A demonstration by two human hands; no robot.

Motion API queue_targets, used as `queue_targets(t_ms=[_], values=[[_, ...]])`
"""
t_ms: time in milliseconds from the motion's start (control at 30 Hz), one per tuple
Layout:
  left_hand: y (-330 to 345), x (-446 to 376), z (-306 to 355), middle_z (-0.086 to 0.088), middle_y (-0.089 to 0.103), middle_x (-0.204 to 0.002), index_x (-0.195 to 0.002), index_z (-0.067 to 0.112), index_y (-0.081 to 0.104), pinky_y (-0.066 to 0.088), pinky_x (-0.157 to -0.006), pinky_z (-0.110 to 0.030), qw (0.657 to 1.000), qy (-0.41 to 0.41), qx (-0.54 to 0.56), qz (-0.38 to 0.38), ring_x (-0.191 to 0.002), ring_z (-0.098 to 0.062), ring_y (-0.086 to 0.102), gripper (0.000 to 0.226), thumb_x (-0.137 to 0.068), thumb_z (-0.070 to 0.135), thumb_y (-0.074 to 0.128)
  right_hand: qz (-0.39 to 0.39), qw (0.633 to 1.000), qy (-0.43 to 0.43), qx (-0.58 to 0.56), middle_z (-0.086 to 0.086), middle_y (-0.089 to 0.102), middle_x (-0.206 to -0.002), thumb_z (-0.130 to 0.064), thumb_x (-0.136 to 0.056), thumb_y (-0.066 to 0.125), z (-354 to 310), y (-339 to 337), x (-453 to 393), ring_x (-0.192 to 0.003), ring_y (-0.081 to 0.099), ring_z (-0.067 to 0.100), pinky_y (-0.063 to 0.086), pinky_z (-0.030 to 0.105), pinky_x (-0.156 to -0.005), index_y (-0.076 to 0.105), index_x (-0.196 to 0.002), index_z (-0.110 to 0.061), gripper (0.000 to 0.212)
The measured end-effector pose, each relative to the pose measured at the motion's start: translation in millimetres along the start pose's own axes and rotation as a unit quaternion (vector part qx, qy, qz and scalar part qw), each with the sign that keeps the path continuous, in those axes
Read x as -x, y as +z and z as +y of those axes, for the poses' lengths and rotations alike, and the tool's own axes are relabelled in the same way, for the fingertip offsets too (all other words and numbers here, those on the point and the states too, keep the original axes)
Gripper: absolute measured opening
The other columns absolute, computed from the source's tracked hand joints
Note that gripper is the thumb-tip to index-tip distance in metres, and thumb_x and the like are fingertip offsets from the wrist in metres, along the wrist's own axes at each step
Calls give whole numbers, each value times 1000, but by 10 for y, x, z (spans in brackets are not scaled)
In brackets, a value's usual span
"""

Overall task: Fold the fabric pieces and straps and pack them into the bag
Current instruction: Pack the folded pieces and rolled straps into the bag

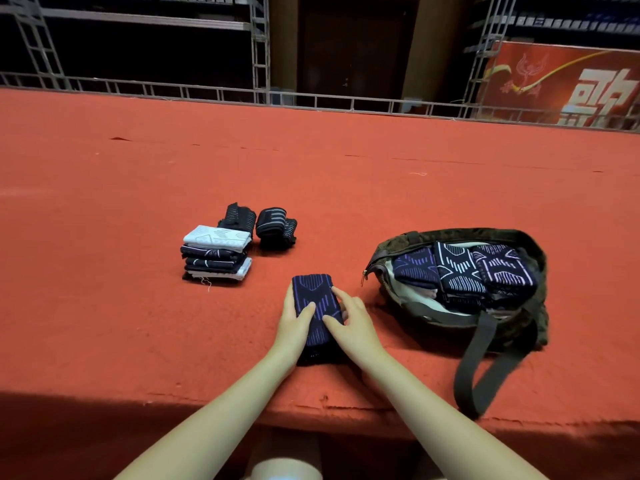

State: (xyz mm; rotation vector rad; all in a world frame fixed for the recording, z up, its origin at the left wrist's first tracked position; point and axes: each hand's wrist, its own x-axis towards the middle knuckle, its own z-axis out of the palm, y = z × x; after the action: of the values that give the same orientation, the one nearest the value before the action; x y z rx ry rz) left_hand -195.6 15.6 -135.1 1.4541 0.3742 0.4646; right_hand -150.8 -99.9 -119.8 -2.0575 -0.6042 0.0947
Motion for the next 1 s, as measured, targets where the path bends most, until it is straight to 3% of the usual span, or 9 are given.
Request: queue_targets(t_ms=[67,167,300,433,533,600,700,867,1000], values=[[78,64,118,7,49,-136,-148,26,26,40,-103,-28,1000,20,5,-4,-120,-9,51,56,-97,11,45,43,999,-9,16,1,46,-121,-23,-91,58,-18,-84,-1,-114,47,12,36,31,-106,36,-144,-23,58],[233,117,305,12,41,-141,-149,28,21,35,-105,-22,997,71,10,-33,-126,-4,44,52,-101,15,37,36,997,-3,-71,-6,46,-133,-27,-96,51,-98,-270,1,-122,44,6,32,27,-109,31,-147,-25,55],[474,58,475,13,37,-141,-148,30,22,29,-108,-21,987,133,-69,-59,-128,1,35,50,-101,18,34,75,986,-30,-146,-7,57,-129,-16,-95,53,-189,-549,50,-118,53,5,40,34,-107,45,-133,-27,40],[748,-39,624,2,40,-129,-148,22,25,22,-91,-8,956,186,-208,-89,-108,5,33,51,-99,19,38,132,981,-27,-140,-2,53,-133,-10,-94,54,-158,-936,76,-118,50,5,37,29,-107,42,-138,-20,46],[949,-204,740,-6,41,-132,-145,20,33,30,-102,-21,947,194,-233,-106,-120,-13,44,47,-98,22,40,176,974,-13,-144,-3,54,-130,-10,-94,54,-68,-1305,-10,-119,50,10,38,24,-104,42,-140,-17,48],[1052,-404,775,-9,41,-133,-142,21,36,33,-108,-36,940,192,-264,-96,-123,-24,45,47,-96,25,44,211,961,0,-178,0,57,-128,-11,-95,53,-23,-1558,-113,-117,54,14,43,30,-101,44,-138,-18,45],[1185,-695,764,-11,45,-131,-141,24,38,35,-106,-41,924,169,-330,-93,-122,-28,44,48,-94,31,47,236,947,21,-217,2,55,-130,-14,-96,51,24,-1830,-327,-114,56,16,47,28,-92,39,-141,-21,47],[1355,-991,625,-11,59,-114,-127,20,56,42,-90,-31,896,168,-394,-117,-109,-27,55,38,-89,26,57,184,964,46,-188,6,53,-136,-15,-90,59,156,-1802,-704,-119,56,20,43,42,-104,24,-149,-27,69],[1396,-1130,514,-6,70,-103,-105,12,69,41,-79,-28,903,176,-379,-101,-99,-22,61,21,-87,17,59,133,985,74,-81,-2,53,-131,-16,-90,57,334,-1615,-716,-119,52,17,40,33,-104,17,-151,-30,75]])
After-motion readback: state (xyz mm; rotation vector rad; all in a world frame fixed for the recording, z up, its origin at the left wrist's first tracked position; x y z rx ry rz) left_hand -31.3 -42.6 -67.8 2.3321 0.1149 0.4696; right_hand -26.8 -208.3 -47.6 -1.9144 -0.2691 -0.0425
